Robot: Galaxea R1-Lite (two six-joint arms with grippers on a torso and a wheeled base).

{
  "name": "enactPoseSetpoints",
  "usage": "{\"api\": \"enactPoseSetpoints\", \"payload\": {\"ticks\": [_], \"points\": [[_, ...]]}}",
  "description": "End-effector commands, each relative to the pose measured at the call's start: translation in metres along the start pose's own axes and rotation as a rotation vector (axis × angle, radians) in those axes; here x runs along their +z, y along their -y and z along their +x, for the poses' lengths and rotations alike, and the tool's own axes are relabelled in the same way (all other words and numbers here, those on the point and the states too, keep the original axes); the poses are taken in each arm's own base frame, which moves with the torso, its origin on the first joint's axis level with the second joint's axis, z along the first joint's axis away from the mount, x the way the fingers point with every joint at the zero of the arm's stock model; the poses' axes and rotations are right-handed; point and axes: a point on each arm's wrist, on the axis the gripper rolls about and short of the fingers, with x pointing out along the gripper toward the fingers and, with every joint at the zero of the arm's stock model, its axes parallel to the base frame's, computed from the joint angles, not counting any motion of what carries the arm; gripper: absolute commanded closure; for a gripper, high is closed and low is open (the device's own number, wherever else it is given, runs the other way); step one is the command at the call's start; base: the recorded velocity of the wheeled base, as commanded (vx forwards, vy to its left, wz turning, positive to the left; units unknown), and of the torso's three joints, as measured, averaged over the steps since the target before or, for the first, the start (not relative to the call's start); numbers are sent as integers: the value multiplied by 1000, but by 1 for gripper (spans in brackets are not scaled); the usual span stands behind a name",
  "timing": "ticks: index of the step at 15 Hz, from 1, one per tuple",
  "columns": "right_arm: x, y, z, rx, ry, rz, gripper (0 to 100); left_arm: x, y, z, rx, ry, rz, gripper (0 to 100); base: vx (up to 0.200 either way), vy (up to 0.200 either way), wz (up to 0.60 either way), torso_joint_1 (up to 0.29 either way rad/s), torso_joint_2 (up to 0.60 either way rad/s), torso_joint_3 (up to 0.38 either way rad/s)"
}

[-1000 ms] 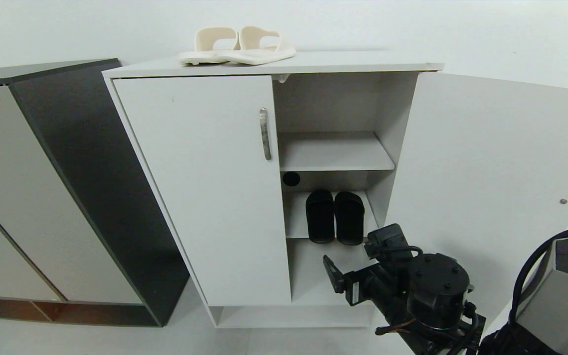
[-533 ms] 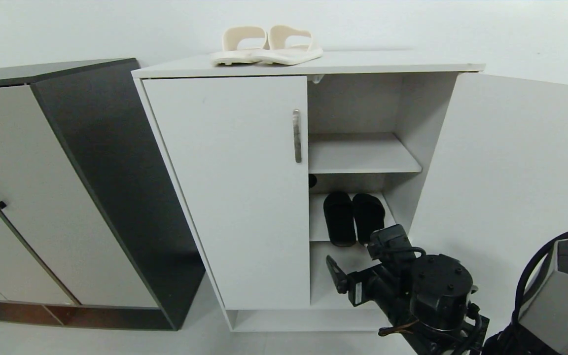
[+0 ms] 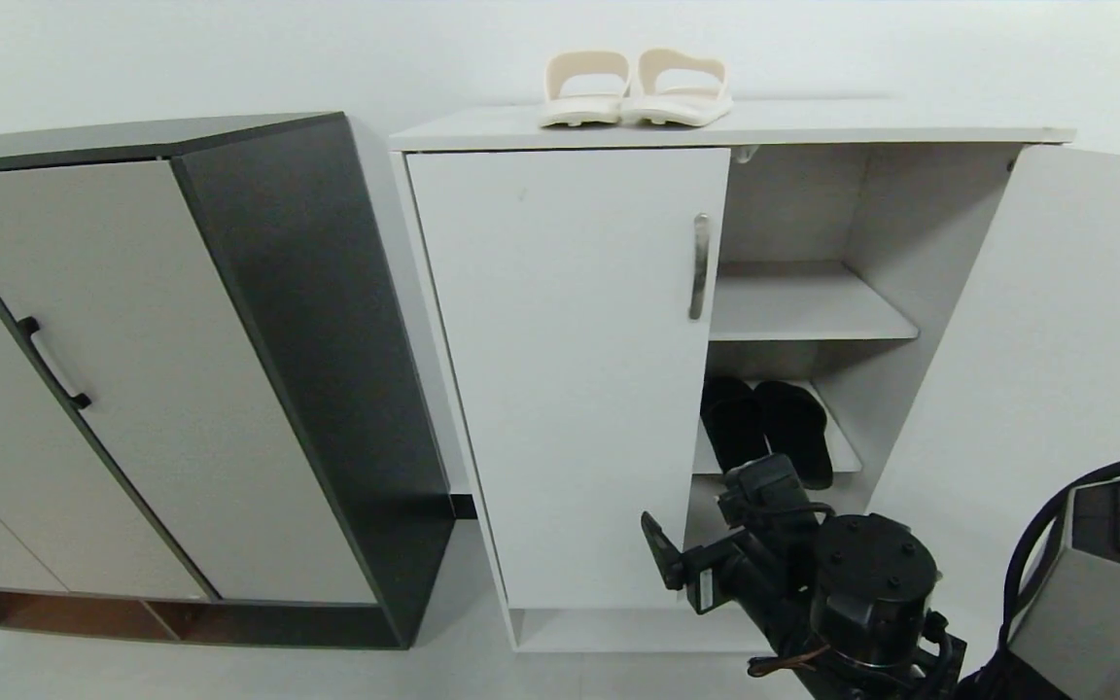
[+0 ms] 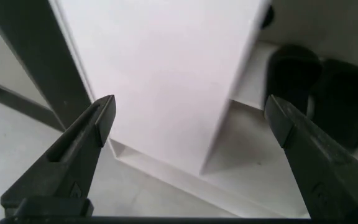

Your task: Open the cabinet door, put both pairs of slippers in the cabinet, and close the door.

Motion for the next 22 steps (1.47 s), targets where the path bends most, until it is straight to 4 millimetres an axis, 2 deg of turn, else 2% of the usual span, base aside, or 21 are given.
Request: {"api": "enactPoseSetpoints", "payload": {"ticks": [1, 2, 11, 15, 22], "points": [[-9, 0, 1, -1, -15, -10, 0, 0, 0, 0, 0, -2, -1, 100, 0, 200, 0, 2, 7, 2], [-9, -1, 2, 1, -15, -10, 0, 0, 0, 0, 0, -2, 1, 100, 0, 200, 0, -7, 12, 2], [-10, 0, 4, -4, -14, -11, 0, 0, 0, 0, 2, -2, -5, 100, 0, 0, 0, 0, 0, 0], [-2, 2, 14, -65, 34, 16, 0, 0, 0, 0, 3, -2, -5, 100, 0, 0, 0, 0, 0, 0], [-5, 3, 15, -64, 23, 13, 0, 0, 0, 0, 14, -2, -11, 100, 0, 0, 0, 0, -10, -8]]}}
